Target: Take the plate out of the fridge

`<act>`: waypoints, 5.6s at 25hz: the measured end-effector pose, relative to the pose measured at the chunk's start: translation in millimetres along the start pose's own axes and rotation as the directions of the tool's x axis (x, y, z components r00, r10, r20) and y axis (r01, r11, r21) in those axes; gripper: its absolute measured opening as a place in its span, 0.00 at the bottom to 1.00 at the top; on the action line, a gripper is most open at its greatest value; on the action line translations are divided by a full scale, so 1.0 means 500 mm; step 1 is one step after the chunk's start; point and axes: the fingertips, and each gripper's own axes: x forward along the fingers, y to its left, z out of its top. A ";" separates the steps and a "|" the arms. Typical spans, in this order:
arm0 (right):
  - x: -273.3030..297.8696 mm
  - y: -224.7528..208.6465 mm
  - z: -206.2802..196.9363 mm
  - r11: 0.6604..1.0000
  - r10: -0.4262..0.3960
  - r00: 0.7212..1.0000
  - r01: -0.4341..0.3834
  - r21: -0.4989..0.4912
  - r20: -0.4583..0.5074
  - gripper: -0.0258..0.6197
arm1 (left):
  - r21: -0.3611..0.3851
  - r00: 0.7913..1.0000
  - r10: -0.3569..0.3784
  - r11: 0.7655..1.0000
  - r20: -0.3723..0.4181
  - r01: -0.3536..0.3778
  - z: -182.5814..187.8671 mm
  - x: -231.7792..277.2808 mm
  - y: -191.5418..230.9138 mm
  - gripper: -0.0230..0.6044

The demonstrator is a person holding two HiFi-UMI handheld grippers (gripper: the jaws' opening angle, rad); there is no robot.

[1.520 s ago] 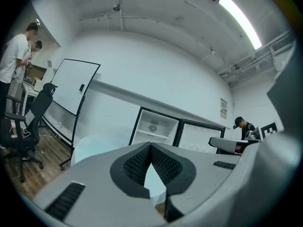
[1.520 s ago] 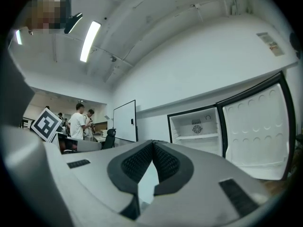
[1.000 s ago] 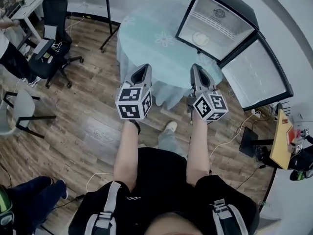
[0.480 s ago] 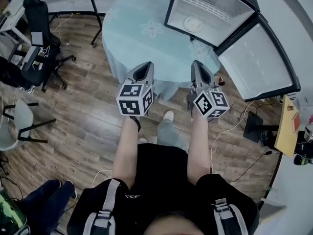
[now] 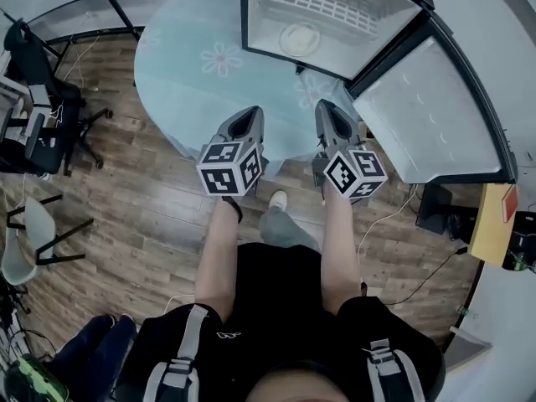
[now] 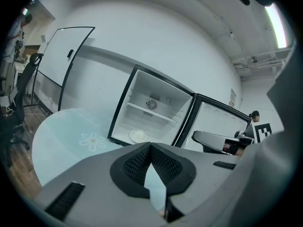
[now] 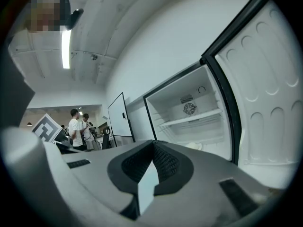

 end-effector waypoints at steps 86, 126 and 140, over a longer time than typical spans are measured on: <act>0.496 -0.475 -0.244 0.939 -0.175 0.882 0.283 0.194 -0.438 0.23 | -0.128 0.922 -0.089 0.991 -0.376 0.043 -0.051 0.714 0.218 0.28; 0.352 -0.325 -0.102 0.911 -0.170 0.962 0.237 0.338 -0.215 0.15 | -0.163 0.971 -0.143 0.980 -0.190 0.113 0.028 0.499 0.097 0.16; 0.261 -0.282 -0.076 0.910 -0.172 0.966 0.232 0.345 -0.195 0.15 | -0.109 0.971 -0.184 0.980 -0.155 0.168 0.039 0.415 0.031 0.16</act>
